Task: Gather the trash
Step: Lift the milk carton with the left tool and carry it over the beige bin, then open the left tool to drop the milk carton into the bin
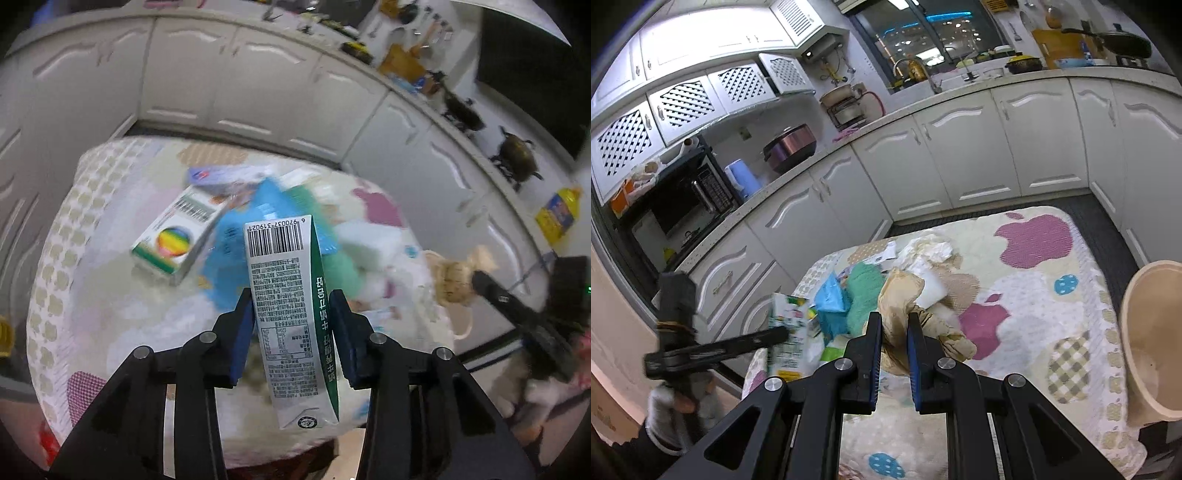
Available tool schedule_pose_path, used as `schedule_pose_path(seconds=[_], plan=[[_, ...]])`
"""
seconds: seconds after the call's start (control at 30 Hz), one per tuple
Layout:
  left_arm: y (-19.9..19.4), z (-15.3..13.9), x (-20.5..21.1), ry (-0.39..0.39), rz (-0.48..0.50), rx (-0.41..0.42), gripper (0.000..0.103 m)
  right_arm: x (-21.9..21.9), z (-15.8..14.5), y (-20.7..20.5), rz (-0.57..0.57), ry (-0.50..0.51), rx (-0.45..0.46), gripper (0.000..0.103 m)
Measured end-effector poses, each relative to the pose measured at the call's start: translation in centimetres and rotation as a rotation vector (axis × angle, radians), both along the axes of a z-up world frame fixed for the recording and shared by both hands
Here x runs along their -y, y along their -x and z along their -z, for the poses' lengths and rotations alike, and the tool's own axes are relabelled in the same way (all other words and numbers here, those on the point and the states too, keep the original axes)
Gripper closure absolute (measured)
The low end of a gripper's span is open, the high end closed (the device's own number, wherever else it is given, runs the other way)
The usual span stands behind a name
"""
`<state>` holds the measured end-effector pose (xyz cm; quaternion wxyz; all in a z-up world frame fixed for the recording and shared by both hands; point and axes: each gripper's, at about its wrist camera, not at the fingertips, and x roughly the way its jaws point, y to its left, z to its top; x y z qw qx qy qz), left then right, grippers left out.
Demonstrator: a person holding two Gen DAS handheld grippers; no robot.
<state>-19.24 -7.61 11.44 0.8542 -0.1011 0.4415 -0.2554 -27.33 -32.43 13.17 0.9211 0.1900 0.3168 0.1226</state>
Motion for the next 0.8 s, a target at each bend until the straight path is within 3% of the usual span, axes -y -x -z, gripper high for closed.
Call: schedule_pose_path(seconds=[0.17, 0.3, 0.53, 0.8], plan=[[0.9, -2.7, 4.5, 0.061, 0.117, 0.022, 0.065, 4.1, -0.3, 1.5, 0.083, 0.017, 0.010, 0.091], [0.7, -3.2, 10.2, 0.088, 0.232, 0.002, 0.066, 9.4, 0.2, 3.3, 0.231, 0.046, -0.014, 0.091], [-0.6, -1.7, 23.0, 0.091, 0.398, -0.050, 0.066, 18.1, 3.4, 5.5, 0.457, 0.035, -0.130, 0.091], [-3.4, 1.6, 34.5, 0.099, 0.426, -0.098, 0.066, 22.3, 6.0, 5.5, 0.570, 0.045, -0.199, 0.091]])
